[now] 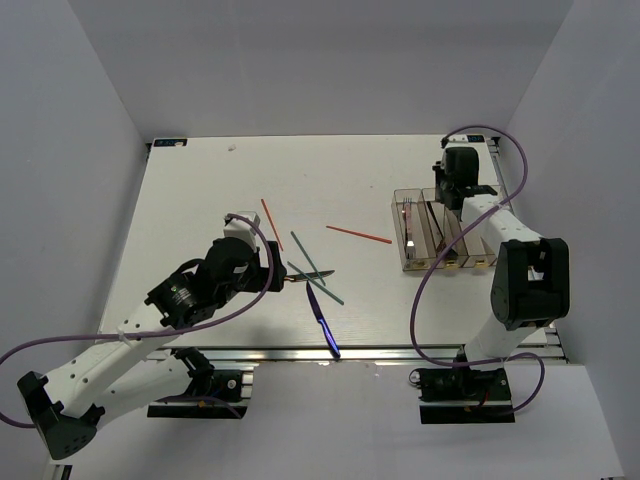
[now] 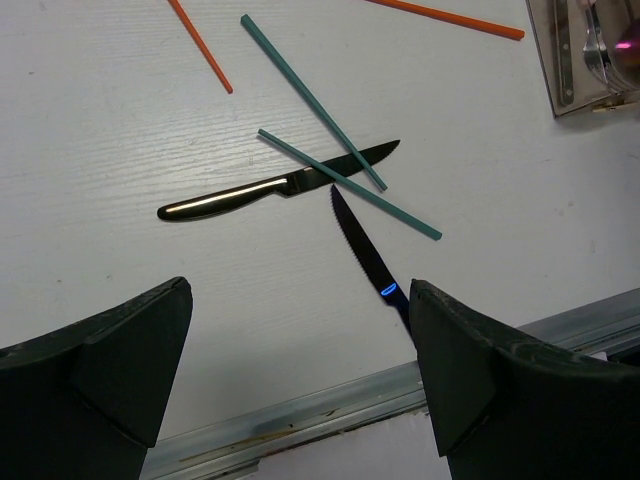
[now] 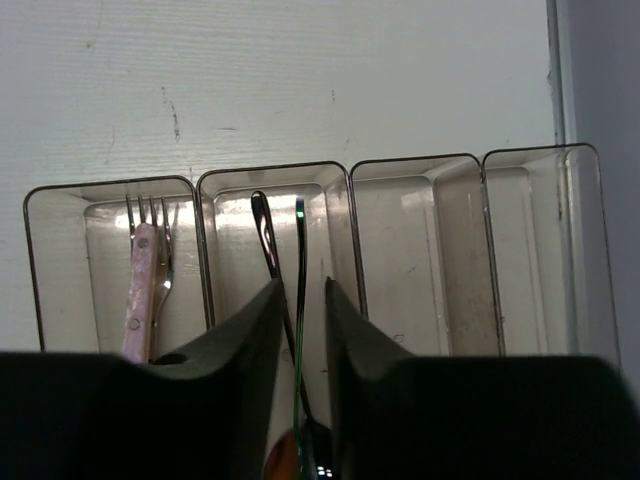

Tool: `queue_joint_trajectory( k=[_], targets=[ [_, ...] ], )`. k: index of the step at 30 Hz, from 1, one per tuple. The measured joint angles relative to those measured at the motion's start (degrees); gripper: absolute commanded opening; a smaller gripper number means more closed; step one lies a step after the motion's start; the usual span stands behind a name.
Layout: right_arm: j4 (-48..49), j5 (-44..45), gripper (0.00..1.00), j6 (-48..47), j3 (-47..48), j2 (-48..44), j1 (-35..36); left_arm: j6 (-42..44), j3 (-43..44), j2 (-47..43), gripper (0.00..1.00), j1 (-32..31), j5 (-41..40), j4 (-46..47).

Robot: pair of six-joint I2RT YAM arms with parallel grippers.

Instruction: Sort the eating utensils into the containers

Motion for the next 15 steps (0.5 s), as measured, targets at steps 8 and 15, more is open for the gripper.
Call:
queue_joint_trajectory(
  k=[8, 15],
  targets=[
    [-3.7, -1.4, 0.72, 3.2, 2.8, -0.1, 0.0, 0.0, 0.0, 0.0, 0.98, 0.0, -0.1, 0.0],
    [-11.8, 3.0, 0.89, 7.3, 9.9, -5.8, 4.6, -2.0, 0.0, -0.1, 0.98, 0.0, -6.5, -0.7]
  ],
)
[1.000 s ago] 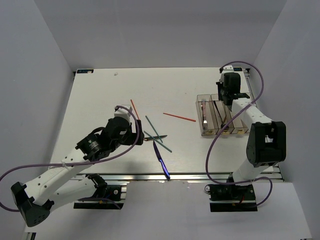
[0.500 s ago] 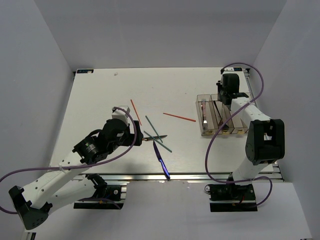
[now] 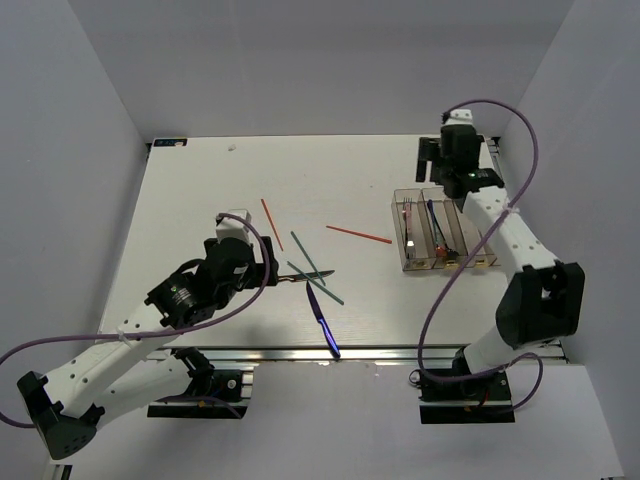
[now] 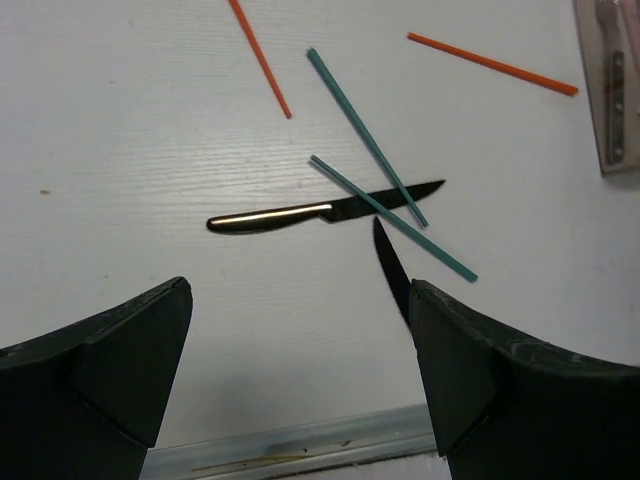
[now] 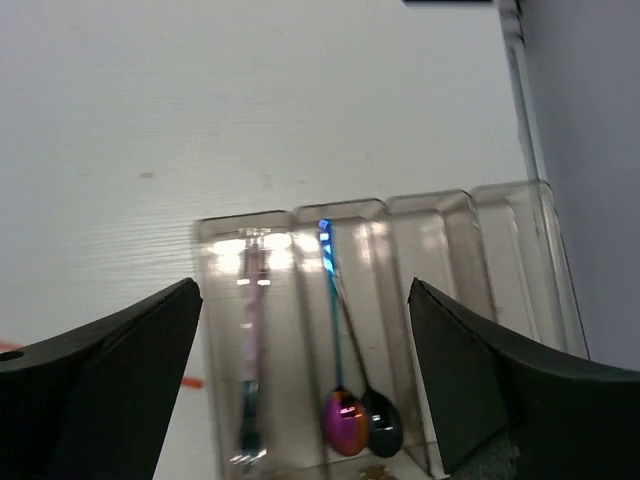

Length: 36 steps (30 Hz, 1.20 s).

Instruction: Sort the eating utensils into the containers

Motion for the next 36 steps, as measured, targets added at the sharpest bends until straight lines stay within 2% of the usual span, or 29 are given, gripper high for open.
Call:
queue_joint_trajectory(
  k=[1, 3, 6, 10, 14, 16, 19, 20, 22, 30, 36],
  targets=[
    [-0.6, 1.5, 0.89, 0.1, 0.5, -1.0, 1.5, -0.5, 0.0, 0.0, 0.98, 0.0, -1.6, -0.3],
    [-2.2, 6.9, 0.89, -0.2, 2.3, -5.0, 10.7, -1.7, 0.0, 0.0, 0.98, 0.0, -4.9, -1.2],
    [-0.9, 3.5, 0.89, 1.9, 0.5, -11.1, 19.3, -4.1, 0.4, -0.2, 0.98, 0.0, -11.2, -4.0],
    [2.8, -10.4, 0.89, 4.0, -9.9, -20.0, 18.4, -6.2, 2.3, -1.5, 0.98, 0.0, -19.9, -7.8],
    [2.6, -17.9, 0.89, 6.2, -17.5, -21.1, 19.5, -8.1, 3.8, -4.4, 0.98, 0.0, -27.8, -10.1],
    [0.8, -17.1, 0.86, 6.8, -19.4, -20.2, 23.1, -8.7, 3.4, -6.7, 0.98, 0.0, -30.2, -10.5],
    [-2.0, -14.8, 0.7, 6.2, -19.1, -16.8, 30.5, -8.4, 2.4, -10.0, 0.98, 0.0, -31.3, -9.9],
    [-3.1, -14.7, 0.56, 5.6, -18.5, -15.1, 32.7, -8.1, 2.1, -10.8, 0.98, 0.0, -31.3, -9.6],
    [-3.5, -15.0, 0.48, 4.0, -17.5, -11.0, 35.1, -7.8, 1.8, -10.9, 0.98, 0.0, -31.3, -9.1],
    [-5.6, -14.6, 0.42, -0.9, -16.6, 3.9, 40.3, -6.4, 1.7, -4.0, 0.98, 0.0, -30.3, -8.1],
    [-6.0, -14.6, 0.46, -2.2, -13.7, 9.9, 42.2, -5.2, 1.6, -3.1, 0.98, 0.0, -28.9, -7.2]
  ],
)
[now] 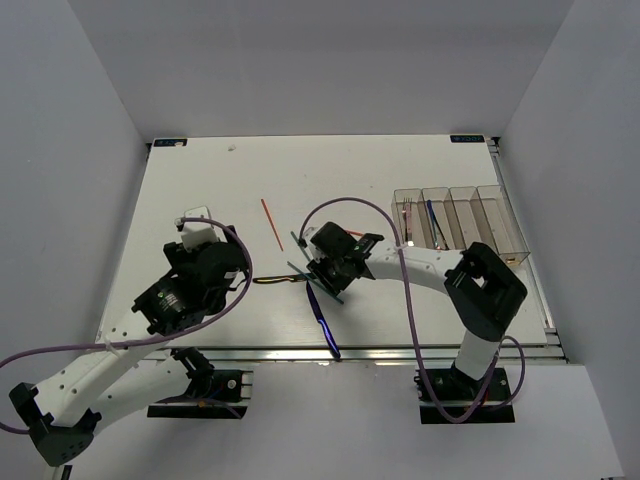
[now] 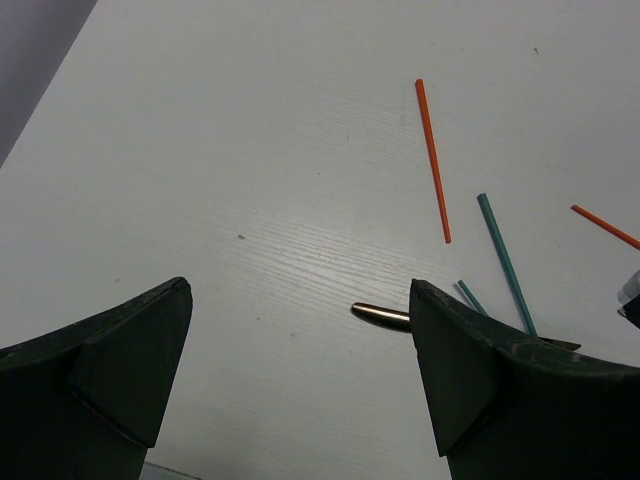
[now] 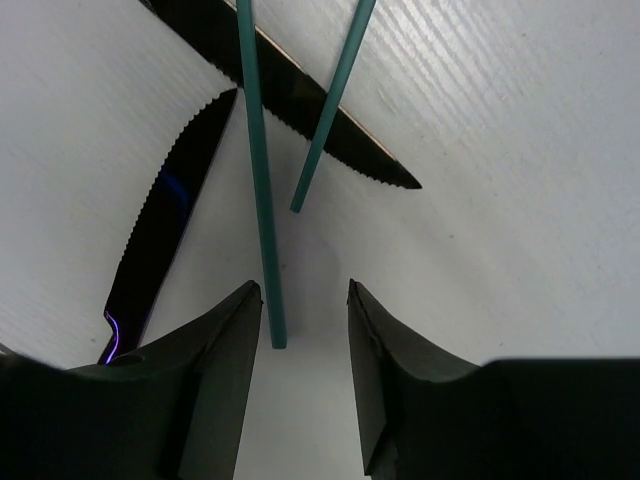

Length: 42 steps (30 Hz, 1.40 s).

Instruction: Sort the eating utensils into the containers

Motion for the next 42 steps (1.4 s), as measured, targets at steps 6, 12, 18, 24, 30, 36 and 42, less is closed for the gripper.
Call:
queue_joint_trajectory(
  k=[6, 12, 18, 24, 30, 36, 42],
  targets=[
    [0.3, 0.5, 0.47, -0.8, 2.2, 1.8, 0.1, 0.8, 0.0, -0.1, 0.98, 0.0, 0.9, 0.4],
    [0.3, 0.2, 0.45, -0.8, 3.9, 5.1, 0.5, 1.2, 0.0, -0.1, 0.98, 0.0, 1.3, 0.5],
    [0.4, -0.5, 0.38, -0.8, 3.9, 5.5, 1.7, 1.5, 0.0, -0.1, 0.98, 0.0, 1.5, 0.8],
    [0.5, 0.0, 0.29, -0.7, 4.2, 6.9, 2.5, 1.5, -0.1, -0.1, 0.98, 0.0, 1.6, 1.1],
    [0.5, 0.7, 0.09, -0.3, 4.2, 6.9, 2.9, 1.7, -0.1, -0.1, 0.98, 0.0, 1.6, 1.1],
    [0.7, 0.4, 0.0, 0.8, 4.3, 6.9, 3.0, 1.7, -0.1, -0.1, 0.98, 0.0, 1.6, 1.1],
    [0.1, -1.9, 0.0, 1.9, 5.6, 4.2, 3.0, 1.7, -0.1, -0.1, 0.98, 0.0, 1.6, 1.1]
  ],
)
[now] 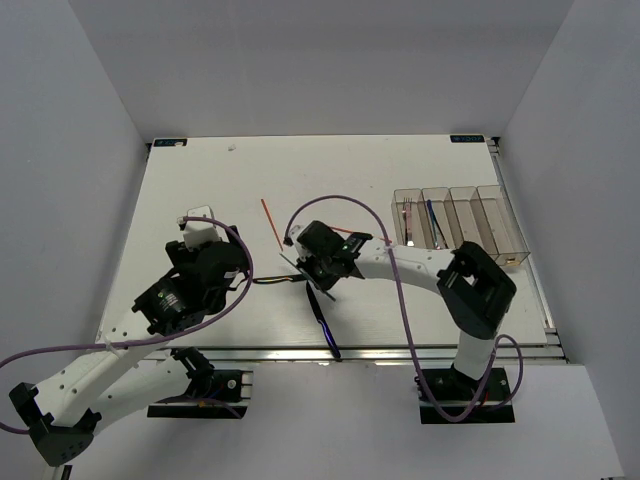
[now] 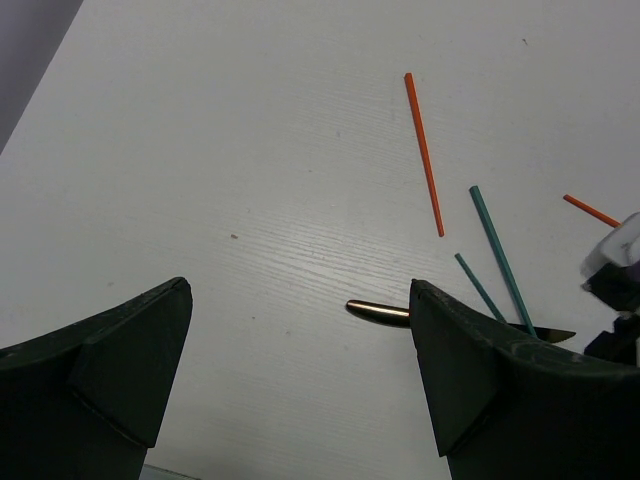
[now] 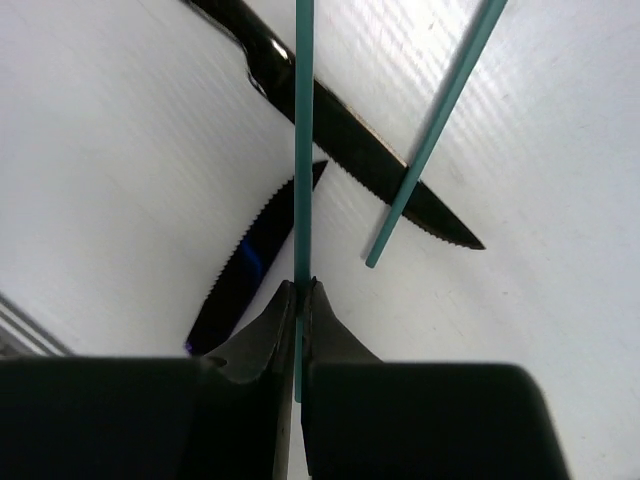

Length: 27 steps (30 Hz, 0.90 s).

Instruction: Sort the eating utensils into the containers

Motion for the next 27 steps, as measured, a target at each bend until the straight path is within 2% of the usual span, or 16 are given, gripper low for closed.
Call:
queue_joint_trajectory(
  k=[5, 8, 15, 19, 21, 27],
  targets=[
    [-0.3, 0.8, 0.0, 0.5, 2.2, -6.8, -1.7, 0.0, 0.0, -0.1, 0.98, 0.0, 0.0, 0.0],
    [-1.4, 4.5, 0.0, -0.5, 2.7, -10.9, -6.7, 0.0, 0.0, -0.6, 0.98, 0.0, 0.0, 0.0],
    [-2.6, 19.3, 0.0, -7.9, 0.0, -17.9, -34.2, 0.4, -0.6, -2.8, 0.98, 0.0, 0.9, 0.8],
    [4.6, 23.9, 0.0, -16.5, -6.7, -22.5, -42.2, 0.6, -0.8, -2.9, 0.98, 0.0, 1.6, 1.2],
    [6.6, 24.3, 0.0, -19.5, -8.0, -22.4, -44.2, 0.8, -0.8, -3.1, 0.98, 0.0, 1.9, 1.3],
    [10.1, 25.8, 0.0, -23.8, -6.6, -14.4, -48.0, 1.5, -0.9, -4.7, 0.98, 0.0, 3.0, 2.1]
  ],
)
